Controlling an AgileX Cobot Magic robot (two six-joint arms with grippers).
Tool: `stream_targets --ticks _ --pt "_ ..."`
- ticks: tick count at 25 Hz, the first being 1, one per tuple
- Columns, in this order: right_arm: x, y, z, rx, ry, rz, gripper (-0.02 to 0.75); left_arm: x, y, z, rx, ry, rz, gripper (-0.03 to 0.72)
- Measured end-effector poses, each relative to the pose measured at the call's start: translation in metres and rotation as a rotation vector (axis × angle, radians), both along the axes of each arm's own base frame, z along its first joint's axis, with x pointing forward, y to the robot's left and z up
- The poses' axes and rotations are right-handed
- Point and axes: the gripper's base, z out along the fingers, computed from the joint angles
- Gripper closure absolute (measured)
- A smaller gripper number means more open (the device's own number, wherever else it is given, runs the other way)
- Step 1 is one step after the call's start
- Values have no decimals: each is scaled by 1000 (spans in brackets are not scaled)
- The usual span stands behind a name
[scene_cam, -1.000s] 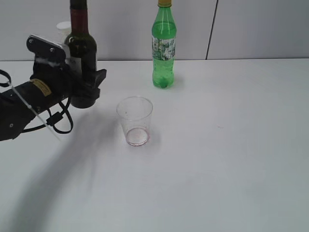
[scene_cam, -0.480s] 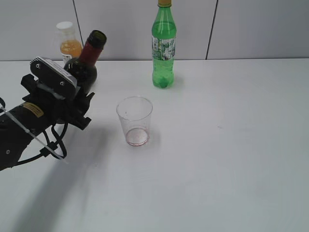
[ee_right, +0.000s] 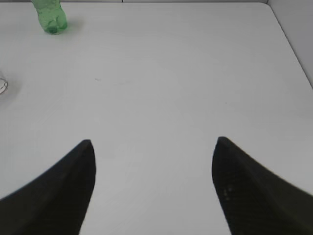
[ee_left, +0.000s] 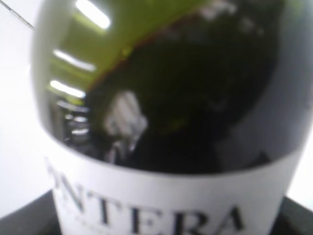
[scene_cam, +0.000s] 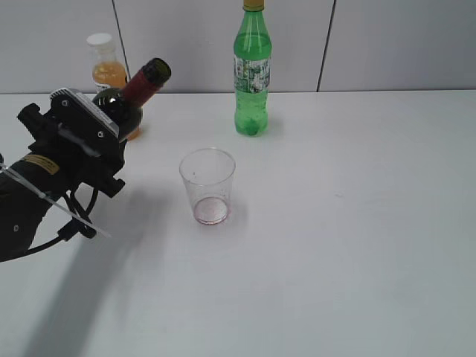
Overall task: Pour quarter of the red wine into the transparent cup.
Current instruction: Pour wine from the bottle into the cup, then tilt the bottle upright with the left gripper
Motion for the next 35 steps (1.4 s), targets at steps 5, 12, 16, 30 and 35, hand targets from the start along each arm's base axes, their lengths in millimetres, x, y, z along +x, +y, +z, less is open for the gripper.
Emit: stream_targets --ticks 5,12,16,30,35 --pt "0 0 0 0 0 0 145 0 0 0 152 -8 -30 137" --pt "0 0 0 0 0 0 145 0 1 0 267 -12 -49 137" --pt "0 0 0 0 0 0 145 5 3 -6 339 -2 -50 137" --pt "0 0 0 0 0 0 145 9 3 -8 485 -6 -78 137" --pt "0 0 0 0 0 0 145 9 3 -8 513 -8 -85 137"
